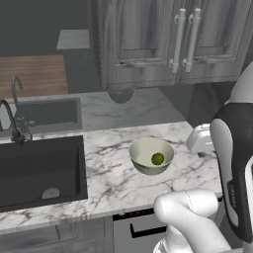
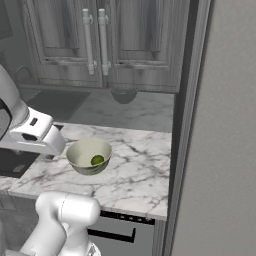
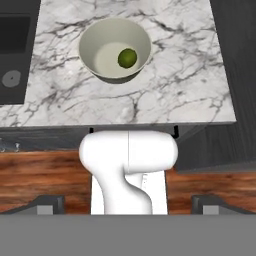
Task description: Take the peach, lime, and potato from the freezer and place them in the bowl on the counter.
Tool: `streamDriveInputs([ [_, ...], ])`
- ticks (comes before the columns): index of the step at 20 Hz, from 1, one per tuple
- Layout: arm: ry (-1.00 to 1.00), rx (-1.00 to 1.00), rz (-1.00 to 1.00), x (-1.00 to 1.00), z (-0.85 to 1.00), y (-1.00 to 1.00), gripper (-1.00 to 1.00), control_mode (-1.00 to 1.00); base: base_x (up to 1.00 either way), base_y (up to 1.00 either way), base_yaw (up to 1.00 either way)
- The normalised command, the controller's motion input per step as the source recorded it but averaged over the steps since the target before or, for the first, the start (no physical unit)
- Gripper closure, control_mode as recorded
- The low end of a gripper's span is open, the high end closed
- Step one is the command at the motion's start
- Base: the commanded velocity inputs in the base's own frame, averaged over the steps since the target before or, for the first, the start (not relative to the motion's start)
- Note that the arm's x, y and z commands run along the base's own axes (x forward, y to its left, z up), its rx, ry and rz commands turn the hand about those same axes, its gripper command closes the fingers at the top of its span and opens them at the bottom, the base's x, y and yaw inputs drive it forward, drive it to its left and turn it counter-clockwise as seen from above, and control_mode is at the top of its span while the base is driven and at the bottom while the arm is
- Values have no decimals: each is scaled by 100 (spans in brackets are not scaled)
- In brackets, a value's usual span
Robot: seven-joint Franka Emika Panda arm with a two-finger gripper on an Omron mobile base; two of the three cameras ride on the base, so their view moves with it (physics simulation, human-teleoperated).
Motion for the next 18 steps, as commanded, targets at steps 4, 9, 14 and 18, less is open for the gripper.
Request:
streamDriveInputs([
  [4, 0, 0, 0, -11, 2, 0, -100, -100, 0, 0, 0],
  [9, 0, 0, 0, -12, 0, 0, -100, 100, -51, 0, 0],
  [14, 0, 0, 0, 0, 0, 0, -100, 100, -100, -5, 0],
  [18, 0, 0, 0, 0, 0, 0, -100, 100, -34, -62, 0],
])
